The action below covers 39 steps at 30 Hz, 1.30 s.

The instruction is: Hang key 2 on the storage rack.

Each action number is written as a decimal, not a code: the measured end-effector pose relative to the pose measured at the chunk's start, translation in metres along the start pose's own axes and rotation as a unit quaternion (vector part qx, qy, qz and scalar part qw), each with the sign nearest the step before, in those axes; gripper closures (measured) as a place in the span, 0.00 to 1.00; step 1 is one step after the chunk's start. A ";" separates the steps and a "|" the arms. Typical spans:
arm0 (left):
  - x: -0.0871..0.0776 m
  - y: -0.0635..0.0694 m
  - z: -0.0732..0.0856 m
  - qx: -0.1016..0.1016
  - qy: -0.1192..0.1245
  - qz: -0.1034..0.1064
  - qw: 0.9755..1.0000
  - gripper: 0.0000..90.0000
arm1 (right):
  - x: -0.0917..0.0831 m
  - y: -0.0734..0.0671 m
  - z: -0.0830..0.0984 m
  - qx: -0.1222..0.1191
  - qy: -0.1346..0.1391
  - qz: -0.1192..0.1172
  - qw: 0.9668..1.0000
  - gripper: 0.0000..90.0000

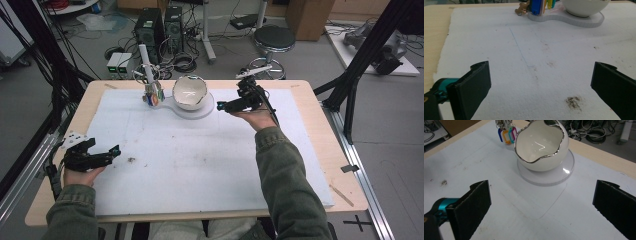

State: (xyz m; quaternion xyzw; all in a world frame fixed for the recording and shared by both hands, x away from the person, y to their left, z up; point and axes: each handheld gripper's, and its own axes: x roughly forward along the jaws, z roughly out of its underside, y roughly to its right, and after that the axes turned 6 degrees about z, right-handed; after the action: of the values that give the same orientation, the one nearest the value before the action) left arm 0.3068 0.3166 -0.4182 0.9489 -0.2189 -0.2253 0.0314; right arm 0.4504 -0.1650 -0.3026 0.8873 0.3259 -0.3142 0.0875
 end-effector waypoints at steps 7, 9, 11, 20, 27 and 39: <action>0.000 0.000 0.000 0.000 0.000 0.000 1.000 0.04 | -0.005 0.006 0.012 0.006 -0.003 0.000 1.000 0.01; 0.000 0.000 0.000 0.000 0.000 0.000 1.000 0.04 | -0.007 0.007 0.016 0.007 0.001 0.000 1.000 0.01; 0.000 0.000 0.000 0.001 -0.001 0.000 1.000 0.04 | -0.008 0.008 0.020 0.012 -0.002 0.000 1.000 0.01; 0.000 0.000 0.000 -0.001 0.000 -0.001 1.000 0.04 | -0.012 0.013 0.041 0.021 -0.008 0.007 1.000 0.01; 0.000 0.000 0.000 -0.001 -0.001 0.000 1.000 0.04 | -0.016 0.020 0.063 0.035 -0.006 0.013 0.999 0.01; -0.001 0.000 0.000 0.001 -0.003 0.000 1.000 0.04 | -0.028 0.035 0.097 0.056 -0.003 0.033 0.998 0.01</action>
State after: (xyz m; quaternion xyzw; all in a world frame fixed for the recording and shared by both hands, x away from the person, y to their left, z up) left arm 0.3059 0.3165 -0.4178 0.9481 -0.2191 -0.2285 0.0301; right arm 0.4076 -0.2411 -0.3633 0.9004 0.2780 -0.3311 0.0493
